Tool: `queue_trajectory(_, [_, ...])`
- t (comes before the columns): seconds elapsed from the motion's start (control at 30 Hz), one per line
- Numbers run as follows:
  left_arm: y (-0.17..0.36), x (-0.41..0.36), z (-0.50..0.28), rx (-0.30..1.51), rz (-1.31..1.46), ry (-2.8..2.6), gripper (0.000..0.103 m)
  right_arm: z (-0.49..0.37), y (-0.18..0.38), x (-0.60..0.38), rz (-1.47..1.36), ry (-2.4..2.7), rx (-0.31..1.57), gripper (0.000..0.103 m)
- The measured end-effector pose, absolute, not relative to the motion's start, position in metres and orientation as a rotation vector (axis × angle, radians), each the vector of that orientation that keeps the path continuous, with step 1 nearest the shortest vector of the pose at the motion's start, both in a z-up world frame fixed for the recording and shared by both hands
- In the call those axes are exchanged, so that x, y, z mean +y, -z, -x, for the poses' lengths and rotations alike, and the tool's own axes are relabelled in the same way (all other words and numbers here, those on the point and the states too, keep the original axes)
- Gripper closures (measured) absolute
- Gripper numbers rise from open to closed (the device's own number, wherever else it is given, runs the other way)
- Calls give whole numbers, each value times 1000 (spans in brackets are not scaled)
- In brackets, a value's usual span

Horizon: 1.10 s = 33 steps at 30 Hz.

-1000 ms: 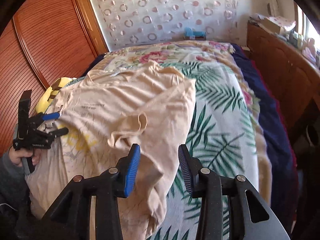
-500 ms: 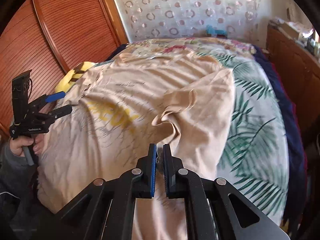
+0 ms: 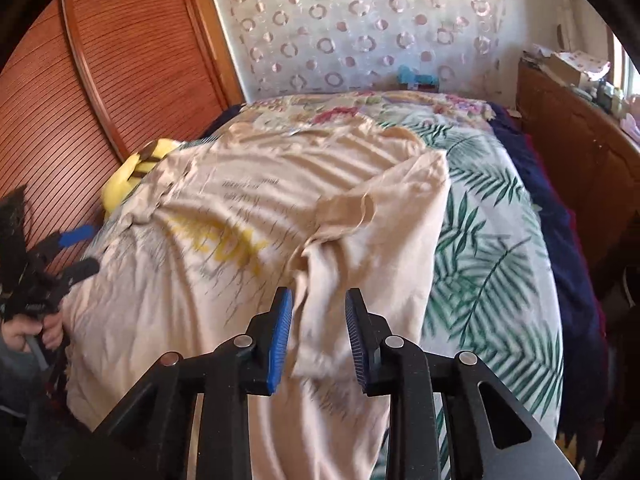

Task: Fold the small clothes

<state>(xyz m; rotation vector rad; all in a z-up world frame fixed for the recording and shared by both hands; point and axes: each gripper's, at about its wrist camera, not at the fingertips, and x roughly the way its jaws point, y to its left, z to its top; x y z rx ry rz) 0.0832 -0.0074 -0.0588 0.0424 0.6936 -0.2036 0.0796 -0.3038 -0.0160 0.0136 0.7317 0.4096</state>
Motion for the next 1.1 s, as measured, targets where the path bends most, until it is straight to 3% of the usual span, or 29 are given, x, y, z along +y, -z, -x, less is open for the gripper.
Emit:
queue_trajectory(0.37, [65, 14, -80, 683, -10, 158, 0, -189, 39, -273, -21, -318, 854, 74])
queue_trajectory(0.4, [65, 16, -80, 683, -4, 154, 0, -194, 40, -271, -37, -328, 868, 75])
queue_trajectory(0.43, [66, 19, -80, 685, 3, 149, 0, -199, 38, -268, -50, -349, 871, 89])
queue_trajectory(0.47, [66, 21, -80, 686, 8, 144, 0, -201, 37, -263, -57, -376, 871, 95])
queue_trajectory(0.8, [71, 30, -81, 694, 22, 135, 0, -213, 10, -194, -23, -545, 807, 96])
queue_trajectory(0.87, [70, 34, -81, 690, 31, 137, 0, -214, 9, -187, 0, -540, 794, 91])
queue_trajectory(0.93, [69, 39, -81, 690, 41, 141, 0, -210, 7, -185, 15, -540, 769, 75])
queue_trajectory(1.0, [68, 44, -84, 696, 54, 142, 0, -199, 10, -191, 35, -518, 745, 69])
queue_trajectory(1.1, [66, 49, -87, 697, 64, 140, 0, -190, 14, -201, 64, -484, 723, 53])
